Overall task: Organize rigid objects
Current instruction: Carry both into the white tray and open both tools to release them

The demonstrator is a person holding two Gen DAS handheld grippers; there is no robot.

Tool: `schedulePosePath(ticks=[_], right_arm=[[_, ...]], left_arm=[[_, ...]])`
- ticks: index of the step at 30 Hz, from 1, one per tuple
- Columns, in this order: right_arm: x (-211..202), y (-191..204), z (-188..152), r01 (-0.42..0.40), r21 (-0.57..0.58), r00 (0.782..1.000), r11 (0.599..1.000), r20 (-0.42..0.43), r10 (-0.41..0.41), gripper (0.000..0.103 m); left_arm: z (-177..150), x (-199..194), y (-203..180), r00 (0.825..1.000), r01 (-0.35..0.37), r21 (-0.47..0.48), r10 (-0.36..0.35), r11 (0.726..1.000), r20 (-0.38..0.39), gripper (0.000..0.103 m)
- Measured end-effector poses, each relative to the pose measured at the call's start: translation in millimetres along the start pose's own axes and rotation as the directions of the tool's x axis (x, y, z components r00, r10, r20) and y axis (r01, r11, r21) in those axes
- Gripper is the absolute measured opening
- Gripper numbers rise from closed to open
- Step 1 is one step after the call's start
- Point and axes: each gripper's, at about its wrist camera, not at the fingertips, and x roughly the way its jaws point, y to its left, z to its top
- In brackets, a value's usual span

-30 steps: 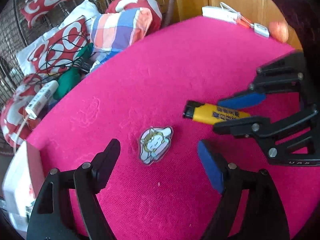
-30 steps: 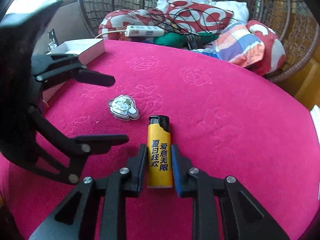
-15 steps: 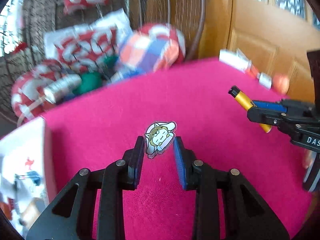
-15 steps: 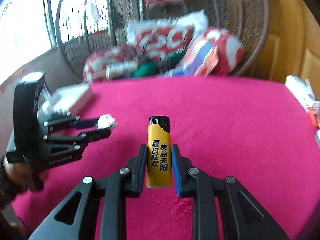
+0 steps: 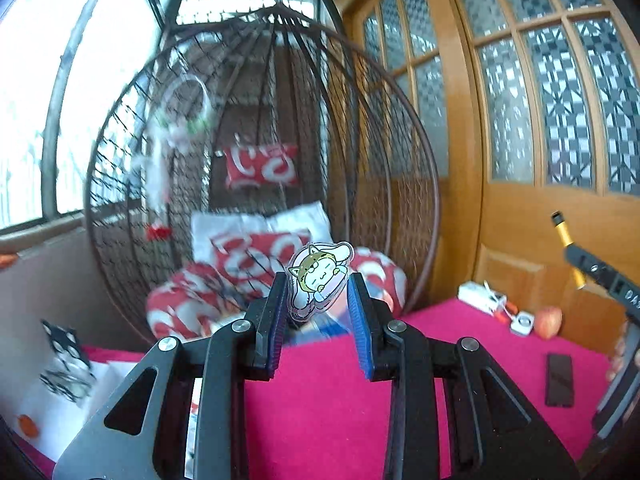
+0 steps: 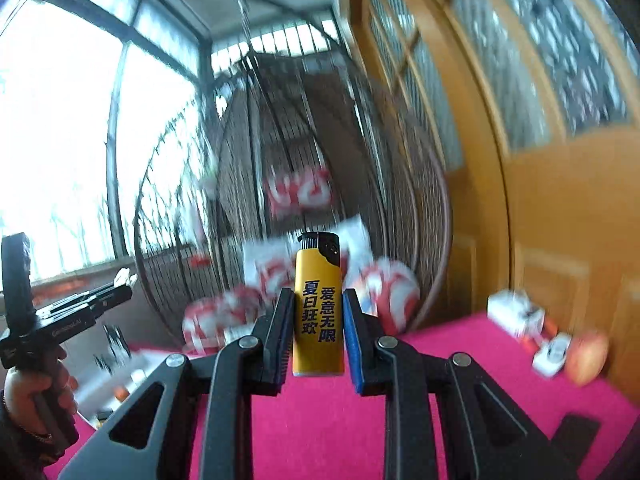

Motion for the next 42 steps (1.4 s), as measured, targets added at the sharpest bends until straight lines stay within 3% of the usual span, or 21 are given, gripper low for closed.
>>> schedulePosePath(ticks=[5,31,42], right_arm=[[-11.9,18.1,11.3,-0.014,-0.055,0.999,0.998,0.046,0.016,0.022],[2.4,78.7,11.5,-0.109,-0.139,0.994,0.984,-0.029,0.106,0.023],[24.9,120.3,8.3,-0.170,-0.177,0.984,0.969,-0.079,0.159,0.023]], left_arm=[[4.1,-14.2,18.8,1.000,-0.021,-0.029,0.022,0.999,0.010,0.029],[-9.2,-61.2,90.4,0.995,-0.099,-0.121,0.101,0.988,0.017,0.029],[-19.9,-84.9,139.7,0.984,-0.174,-0.180,0.179,0.968,0.015,0.029]])
